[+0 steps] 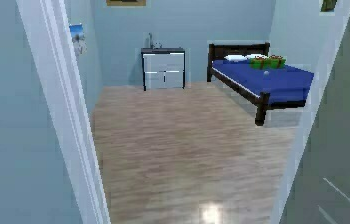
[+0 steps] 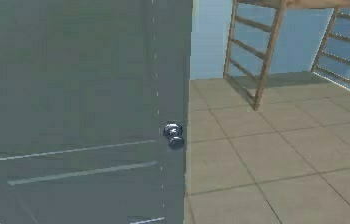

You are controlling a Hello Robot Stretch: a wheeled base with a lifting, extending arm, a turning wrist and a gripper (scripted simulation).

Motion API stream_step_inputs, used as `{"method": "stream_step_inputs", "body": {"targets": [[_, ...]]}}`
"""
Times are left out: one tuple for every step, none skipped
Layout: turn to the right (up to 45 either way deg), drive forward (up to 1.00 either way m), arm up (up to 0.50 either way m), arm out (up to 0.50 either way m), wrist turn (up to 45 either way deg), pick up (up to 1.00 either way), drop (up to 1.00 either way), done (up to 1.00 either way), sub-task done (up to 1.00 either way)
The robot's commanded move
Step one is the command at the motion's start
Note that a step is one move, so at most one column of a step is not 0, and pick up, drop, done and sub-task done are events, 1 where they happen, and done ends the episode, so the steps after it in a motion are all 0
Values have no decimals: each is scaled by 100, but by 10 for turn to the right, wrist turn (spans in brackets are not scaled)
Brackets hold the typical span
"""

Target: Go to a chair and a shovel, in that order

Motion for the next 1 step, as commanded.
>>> {"method": "stream_step_inputs", "body": {"targets": [[0, 30, 0, 0, 0, 0, 0, 0, 0]]}}
